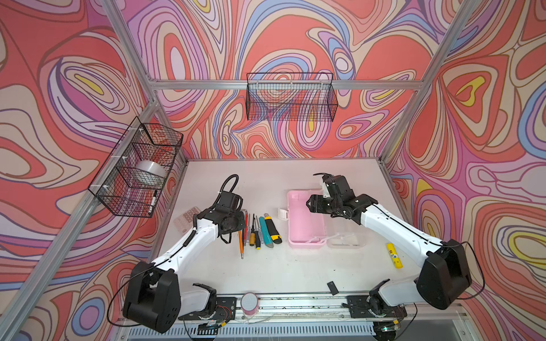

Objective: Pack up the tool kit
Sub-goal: 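Carry the orange hex key over the pink box with left gripper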

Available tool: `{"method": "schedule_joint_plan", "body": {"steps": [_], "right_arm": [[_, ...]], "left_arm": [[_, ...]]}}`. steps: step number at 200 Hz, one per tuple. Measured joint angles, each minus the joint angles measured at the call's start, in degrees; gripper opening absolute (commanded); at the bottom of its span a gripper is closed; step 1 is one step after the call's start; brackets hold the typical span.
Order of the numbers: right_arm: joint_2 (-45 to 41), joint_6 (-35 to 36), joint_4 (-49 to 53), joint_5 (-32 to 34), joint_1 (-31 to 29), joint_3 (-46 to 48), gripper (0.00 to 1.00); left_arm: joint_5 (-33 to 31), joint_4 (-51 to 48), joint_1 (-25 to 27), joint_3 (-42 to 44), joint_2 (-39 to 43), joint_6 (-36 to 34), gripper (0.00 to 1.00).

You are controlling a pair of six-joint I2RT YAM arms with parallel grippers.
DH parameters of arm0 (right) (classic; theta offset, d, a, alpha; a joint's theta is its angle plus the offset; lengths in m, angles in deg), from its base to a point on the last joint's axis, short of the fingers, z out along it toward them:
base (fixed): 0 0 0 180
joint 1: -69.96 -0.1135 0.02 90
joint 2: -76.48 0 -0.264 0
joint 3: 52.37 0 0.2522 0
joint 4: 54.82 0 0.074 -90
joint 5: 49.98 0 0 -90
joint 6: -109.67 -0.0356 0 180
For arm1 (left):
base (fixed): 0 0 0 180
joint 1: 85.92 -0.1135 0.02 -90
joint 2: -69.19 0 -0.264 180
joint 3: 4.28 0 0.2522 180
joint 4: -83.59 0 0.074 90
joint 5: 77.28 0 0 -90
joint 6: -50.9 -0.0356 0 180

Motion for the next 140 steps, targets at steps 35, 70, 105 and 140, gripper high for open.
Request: {"method": "schedule_joint_plan", "body": {"steps": [35,70,105,140], "right_arm": [[-5.99,-0.59,0.17,0.61,0.74,0.37,0.75],[-11.43,-1.05,0.46,2.25,0.96,1.16,0.75],[-11.72,-1.05,0.76,2.75,0.96,1.64,0.75],[-11.56,-1.16,0.83,2.75,0.96,2.16,0.75]], "left_arm": [[2.23,-1.16,4.15,-6.27,2.58,1.49,0.0],[3.3,-0.68,10.14,-12.63,0.76,3.06,0.0],[3.78,-0.2,12.79,-16.11,-3.58,3.8,0.0],[4.35,2.23,17.09,-21.29,-10.12,4.94,0.0]]}}
